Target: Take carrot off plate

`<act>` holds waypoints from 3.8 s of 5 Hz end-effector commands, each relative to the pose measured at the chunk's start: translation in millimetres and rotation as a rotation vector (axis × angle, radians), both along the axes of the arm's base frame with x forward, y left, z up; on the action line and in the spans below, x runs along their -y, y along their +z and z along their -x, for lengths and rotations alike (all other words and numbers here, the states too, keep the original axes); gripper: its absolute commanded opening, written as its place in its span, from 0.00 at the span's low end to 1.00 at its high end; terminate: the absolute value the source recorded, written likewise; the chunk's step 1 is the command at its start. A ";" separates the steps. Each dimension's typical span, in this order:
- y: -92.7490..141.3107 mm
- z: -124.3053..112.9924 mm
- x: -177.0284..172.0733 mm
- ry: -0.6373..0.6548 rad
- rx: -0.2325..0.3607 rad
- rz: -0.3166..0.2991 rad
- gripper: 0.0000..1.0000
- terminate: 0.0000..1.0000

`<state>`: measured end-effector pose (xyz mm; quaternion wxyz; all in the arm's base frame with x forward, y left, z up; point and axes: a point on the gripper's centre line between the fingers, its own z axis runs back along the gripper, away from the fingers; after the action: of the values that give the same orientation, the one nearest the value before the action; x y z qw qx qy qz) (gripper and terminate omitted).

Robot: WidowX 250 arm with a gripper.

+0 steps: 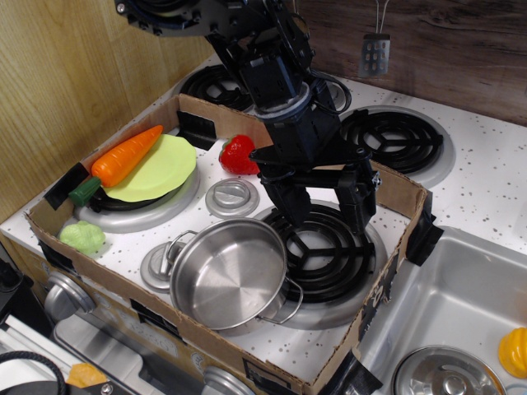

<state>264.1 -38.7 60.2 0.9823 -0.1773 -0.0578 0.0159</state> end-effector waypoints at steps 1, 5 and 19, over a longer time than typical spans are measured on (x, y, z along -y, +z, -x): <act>0.0 0.0 0.0 0.000 0.000 0.000 1.00 0.00; 53.9 -10.6 -68.8 0.145 0.220 -0.339 1.00 0.00; -29.1 18.5 -230.3 0.014 0.349 -0.378 1.00 0.00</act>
<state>247.9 182.4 23.3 0.9744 -0.0065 -0.2237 -0.0236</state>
